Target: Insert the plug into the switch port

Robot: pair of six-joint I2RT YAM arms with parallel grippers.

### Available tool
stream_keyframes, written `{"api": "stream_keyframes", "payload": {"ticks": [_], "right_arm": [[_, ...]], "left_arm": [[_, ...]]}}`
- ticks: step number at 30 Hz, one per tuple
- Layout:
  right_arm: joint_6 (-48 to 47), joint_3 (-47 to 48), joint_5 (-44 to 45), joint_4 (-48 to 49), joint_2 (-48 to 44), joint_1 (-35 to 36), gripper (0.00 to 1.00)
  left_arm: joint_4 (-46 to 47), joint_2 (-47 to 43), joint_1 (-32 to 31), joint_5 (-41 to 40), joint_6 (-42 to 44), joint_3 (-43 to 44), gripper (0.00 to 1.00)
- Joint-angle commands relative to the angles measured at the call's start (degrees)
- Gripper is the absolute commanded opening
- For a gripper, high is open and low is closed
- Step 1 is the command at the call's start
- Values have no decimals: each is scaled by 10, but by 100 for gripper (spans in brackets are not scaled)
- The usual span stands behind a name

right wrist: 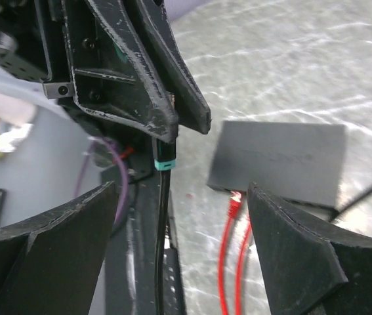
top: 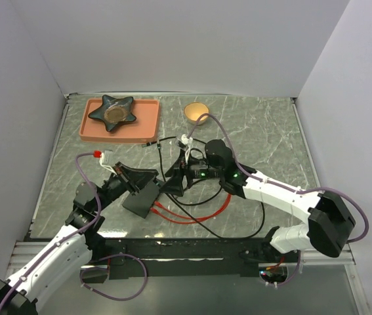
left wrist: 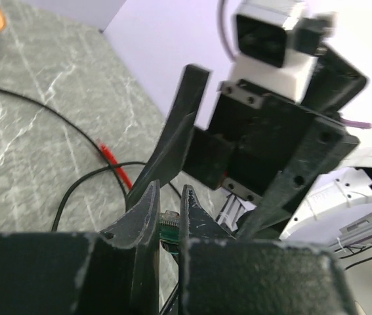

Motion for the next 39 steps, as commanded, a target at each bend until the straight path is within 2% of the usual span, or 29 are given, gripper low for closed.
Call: {"api": "stream_keyframes", "payload": {"ticks": [1,5,8,9,15,26,31,35,39], "right_arm": [[64,18,-70,105,23,-5,83],[114,28,-93,150,52,-5,77],[132,46,-106,155,74,-5,67],[137,53,-108,158,79,-5,60],[147,49,-98,163,80,-5,43],[155,30,-103,179,65,-19,42],[153,27,-119,188,69,-20,30],[165,24,-132,207,75,-20,31],[173,27,-147,215,86,-20,36]], "left_arm": [[45,-20,-3,12,8,0,1],[45,-20,-3,15,7,0,1],[38,-19,-3,11,9,2,1],[37,-20,-3,9,10,2,1],[15,-24,-4,4,20,14,1],[16,-34,-4,-2,18,11,1],[18,-35,-4,-2,16,12,1],[22,-34,-4,-4,15,9,1],[21,-38,-4,-8,14,7,1]]}}
